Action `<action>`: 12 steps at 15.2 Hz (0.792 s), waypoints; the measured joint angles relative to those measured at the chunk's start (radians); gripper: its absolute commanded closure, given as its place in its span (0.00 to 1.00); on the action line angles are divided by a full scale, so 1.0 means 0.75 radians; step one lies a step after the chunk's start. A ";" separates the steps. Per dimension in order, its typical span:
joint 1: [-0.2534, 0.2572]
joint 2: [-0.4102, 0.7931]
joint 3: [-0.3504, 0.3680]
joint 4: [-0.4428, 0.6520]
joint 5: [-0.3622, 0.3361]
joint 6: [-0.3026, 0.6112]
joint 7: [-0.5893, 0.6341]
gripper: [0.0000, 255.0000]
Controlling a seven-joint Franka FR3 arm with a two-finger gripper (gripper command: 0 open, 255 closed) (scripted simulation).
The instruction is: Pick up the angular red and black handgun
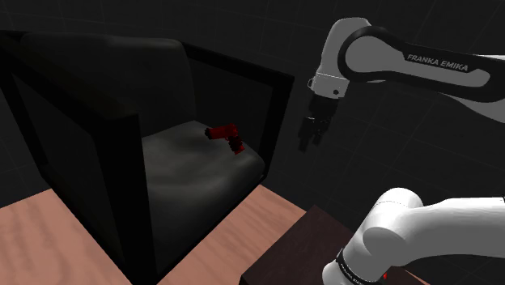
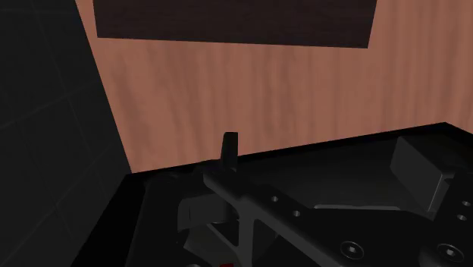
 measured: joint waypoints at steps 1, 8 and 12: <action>0.000 0.000 0.000 0.000 0.000 0.000 0.000 0.00; 0.009 0.211 0.005 0.001 -0.059 0.290 -0.082 0.00; 0.007 0.390 0.000 0.038 -0.103 0.488 -0.139 0.00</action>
